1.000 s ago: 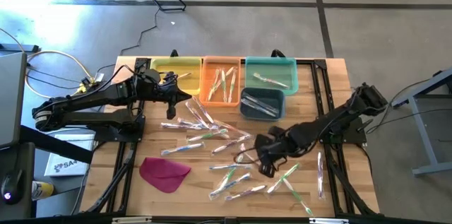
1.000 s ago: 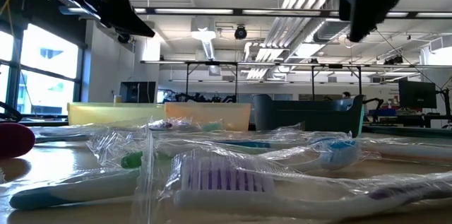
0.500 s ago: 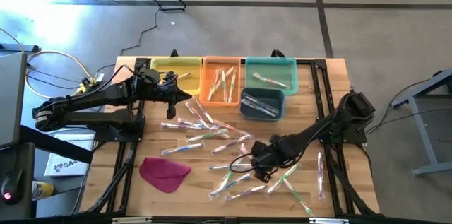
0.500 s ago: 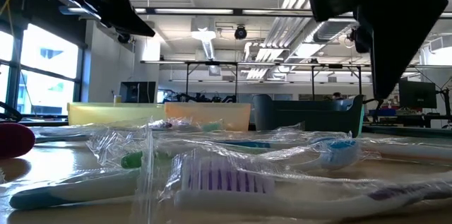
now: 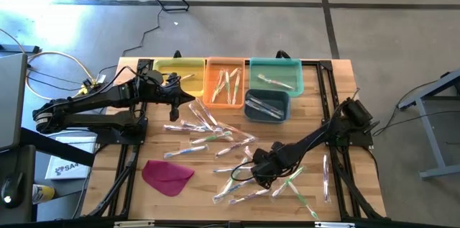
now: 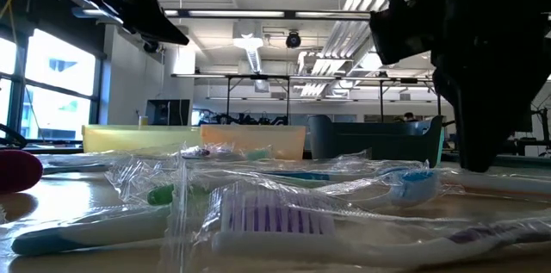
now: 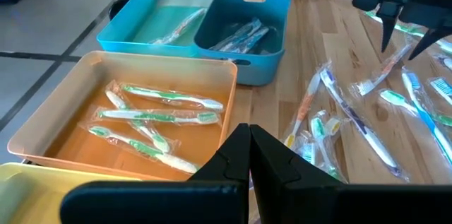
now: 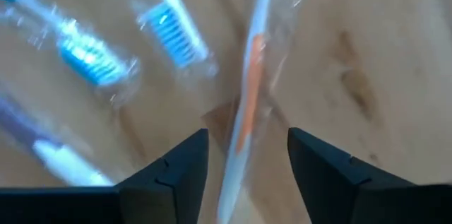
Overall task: Pick & Place Toothbrushes
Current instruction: Put the orange toothbrush into the blue bin
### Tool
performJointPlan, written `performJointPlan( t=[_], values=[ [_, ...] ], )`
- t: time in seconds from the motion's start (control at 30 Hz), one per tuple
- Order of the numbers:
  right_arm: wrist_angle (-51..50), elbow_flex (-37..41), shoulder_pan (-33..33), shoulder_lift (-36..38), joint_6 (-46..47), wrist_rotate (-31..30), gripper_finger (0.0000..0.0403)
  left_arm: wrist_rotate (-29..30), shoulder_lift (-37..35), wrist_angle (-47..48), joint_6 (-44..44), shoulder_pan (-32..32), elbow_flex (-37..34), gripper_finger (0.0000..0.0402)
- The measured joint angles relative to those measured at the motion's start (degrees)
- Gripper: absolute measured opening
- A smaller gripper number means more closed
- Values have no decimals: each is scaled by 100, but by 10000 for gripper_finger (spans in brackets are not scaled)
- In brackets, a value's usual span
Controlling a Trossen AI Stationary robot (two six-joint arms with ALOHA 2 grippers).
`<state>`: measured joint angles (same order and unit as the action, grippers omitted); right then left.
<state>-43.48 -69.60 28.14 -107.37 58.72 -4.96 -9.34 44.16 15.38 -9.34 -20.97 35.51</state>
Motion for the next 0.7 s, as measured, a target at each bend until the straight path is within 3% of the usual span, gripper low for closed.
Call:
performJointPlan(
  t=[0.13, 0.47, 0.7],
  values=[
    [-54, 0, -1, 0, 17, -247, 187, -1, 0, 0, 0, 0, 0, 0],
    [368, 406, 9, 1, 285, 50, 188, -15, 0, 26, 0, 0, 0, 0],
    [585, 636, 116, 37, 357, -71, 182, -14, -1, 25, 0, 0, 0, 0]
  ],
)
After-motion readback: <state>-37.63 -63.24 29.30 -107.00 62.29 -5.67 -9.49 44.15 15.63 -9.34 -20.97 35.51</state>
